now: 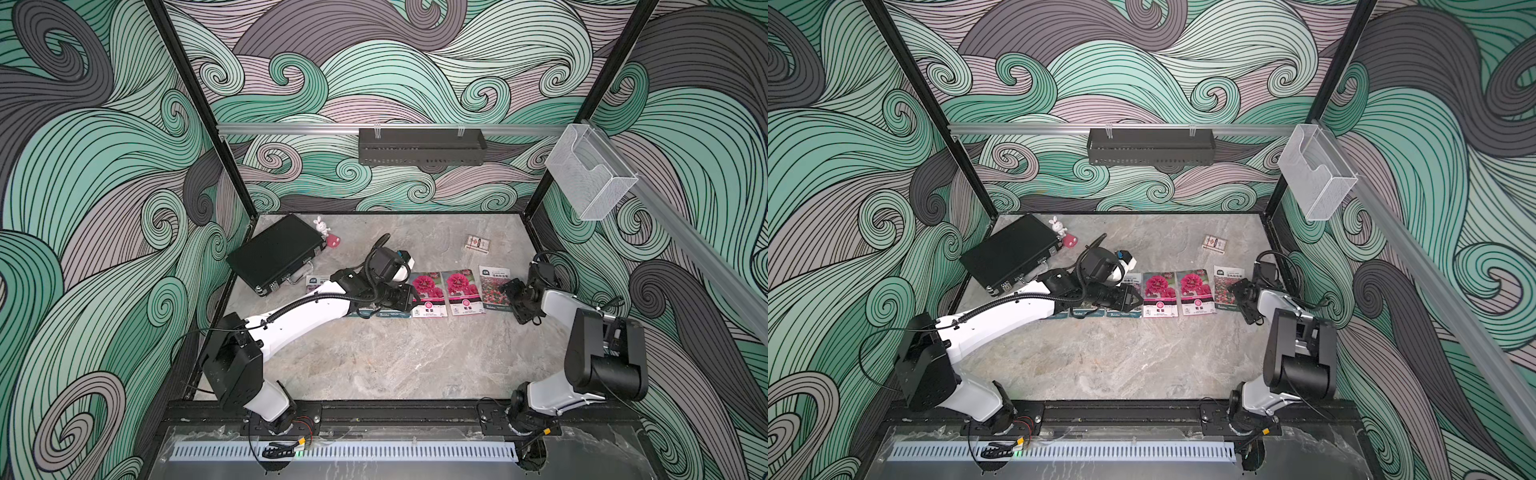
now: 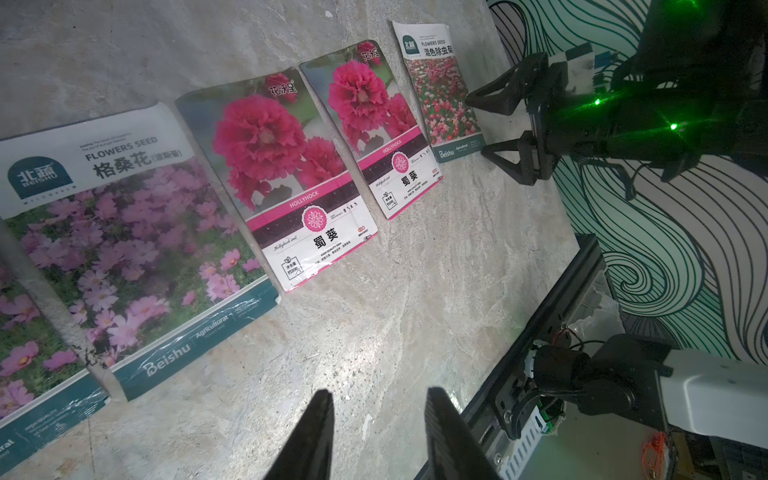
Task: Arrange the seed packets in a row
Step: Adjust the seed packet at the center of the board.
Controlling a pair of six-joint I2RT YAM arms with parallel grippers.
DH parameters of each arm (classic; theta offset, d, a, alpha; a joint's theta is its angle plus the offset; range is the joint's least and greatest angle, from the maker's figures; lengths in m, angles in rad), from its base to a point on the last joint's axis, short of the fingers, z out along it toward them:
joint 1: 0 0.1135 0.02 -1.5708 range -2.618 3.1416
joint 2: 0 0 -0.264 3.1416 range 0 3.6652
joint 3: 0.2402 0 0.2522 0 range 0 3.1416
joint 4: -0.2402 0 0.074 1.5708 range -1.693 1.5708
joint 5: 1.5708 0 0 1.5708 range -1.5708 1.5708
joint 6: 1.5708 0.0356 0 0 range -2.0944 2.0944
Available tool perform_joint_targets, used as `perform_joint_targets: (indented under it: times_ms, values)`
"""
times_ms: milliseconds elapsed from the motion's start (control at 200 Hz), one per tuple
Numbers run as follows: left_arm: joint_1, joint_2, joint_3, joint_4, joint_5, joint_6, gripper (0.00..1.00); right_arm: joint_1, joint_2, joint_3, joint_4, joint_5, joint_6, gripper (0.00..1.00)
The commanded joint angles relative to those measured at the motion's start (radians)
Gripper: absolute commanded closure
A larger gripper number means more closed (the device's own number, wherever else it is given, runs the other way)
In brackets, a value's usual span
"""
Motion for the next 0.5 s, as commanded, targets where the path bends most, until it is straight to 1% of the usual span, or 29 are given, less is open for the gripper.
perform_joint_targets:
  times_ms: [0,180,290,350,415,495]
  values:
    - [0.011,0.002,0.02,-0.017,-0.011,0.002,0.62,-0.006,0.045,0.008,-0.065,0.011,-0.047,0.15]
    - [0.011,0.008,0.024,-0.021,-0.011,0.003,0.62,-0.007,0.049,0.038,-0.087,0.0,-0.069,0.15]
    - [0.011,0.012,0.023,-0.022,-0.012,0.003,0.62,-0.007,-0.04,0.044,-0.124,0.018,-0.093,0.16]
    - [0.011,0.017,0.025,-0.02,-0.009,0.002,0.62,-0.006,-0.096,0.068,-0.203,0.034,-0.122,0.15]
    - [0.011,0.023,0.025,-0.019,-0.006,0.002,0.62,0.004,-0.148,0.108,-0.248,0.048,-0.161,0.15]
    - [0.012,0.033,0.031,-0.017,-0.001,0.001,0.62,0.014,-0.154,0.171,-0.28,0.001,-0.204,0.14]
